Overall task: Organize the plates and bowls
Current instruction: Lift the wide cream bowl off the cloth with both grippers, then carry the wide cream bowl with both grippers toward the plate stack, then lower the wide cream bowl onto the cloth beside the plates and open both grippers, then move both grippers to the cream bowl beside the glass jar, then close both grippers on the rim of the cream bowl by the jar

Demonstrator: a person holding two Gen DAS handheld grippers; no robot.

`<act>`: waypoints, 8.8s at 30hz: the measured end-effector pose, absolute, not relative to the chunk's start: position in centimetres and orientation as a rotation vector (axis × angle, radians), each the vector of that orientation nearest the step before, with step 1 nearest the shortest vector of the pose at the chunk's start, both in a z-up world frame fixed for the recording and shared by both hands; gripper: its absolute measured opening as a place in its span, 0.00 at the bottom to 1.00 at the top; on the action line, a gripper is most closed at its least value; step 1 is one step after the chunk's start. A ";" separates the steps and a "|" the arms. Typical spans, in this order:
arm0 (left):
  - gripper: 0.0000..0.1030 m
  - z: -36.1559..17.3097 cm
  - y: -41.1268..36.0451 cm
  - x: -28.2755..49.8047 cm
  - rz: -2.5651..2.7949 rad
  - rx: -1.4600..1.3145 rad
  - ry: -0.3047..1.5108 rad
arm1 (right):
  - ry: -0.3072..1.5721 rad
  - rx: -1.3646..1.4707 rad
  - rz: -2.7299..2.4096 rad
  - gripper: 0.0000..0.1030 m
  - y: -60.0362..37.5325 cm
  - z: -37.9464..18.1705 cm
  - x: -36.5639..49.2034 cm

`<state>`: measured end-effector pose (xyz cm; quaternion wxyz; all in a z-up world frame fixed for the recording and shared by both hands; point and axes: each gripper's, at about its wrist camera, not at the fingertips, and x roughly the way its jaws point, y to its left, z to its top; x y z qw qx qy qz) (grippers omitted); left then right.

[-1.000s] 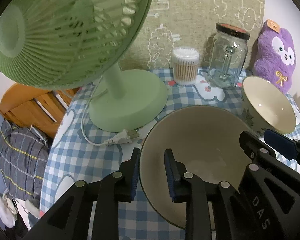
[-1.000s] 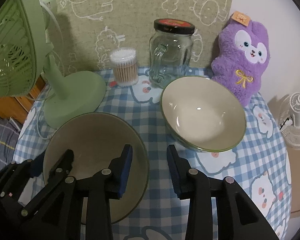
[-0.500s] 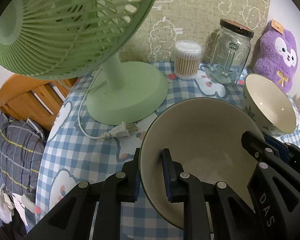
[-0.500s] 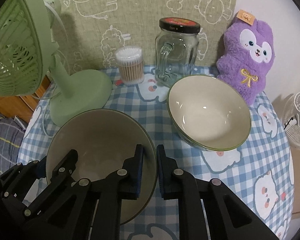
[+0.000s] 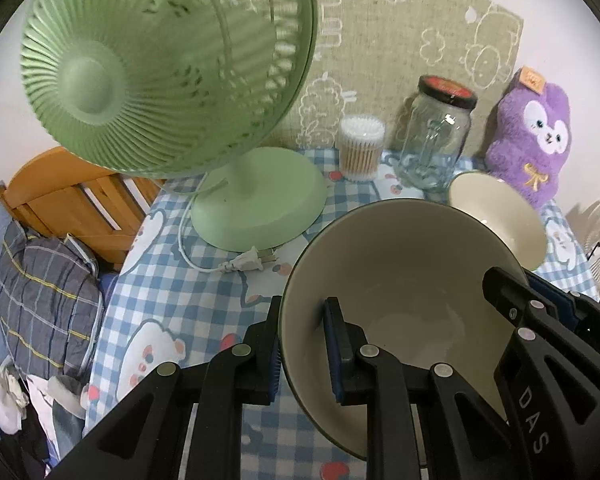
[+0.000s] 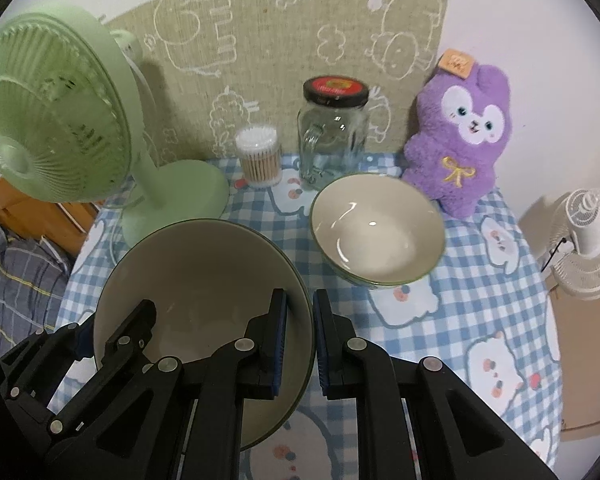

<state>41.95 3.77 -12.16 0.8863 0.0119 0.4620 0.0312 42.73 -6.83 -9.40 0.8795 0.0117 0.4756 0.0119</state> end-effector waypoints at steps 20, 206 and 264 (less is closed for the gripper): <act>0.16 -3.5 0.9 33.9 0.089 0.011 0.863 | 0.899 0.048 0.045 0.16 -10.3 -0.3 34.1; 0.82 3.0 -5.6 33.4 -0.008 0.020 0.760 | 0.777 0.051 -0.043 0.87 -17.6 6.3 34.1; 0.42 -15.4 -9.5 51.4 0.205 0.018 0.919 | 0.904 0.053 0.079 0.47 -20.7 -13.9 53.0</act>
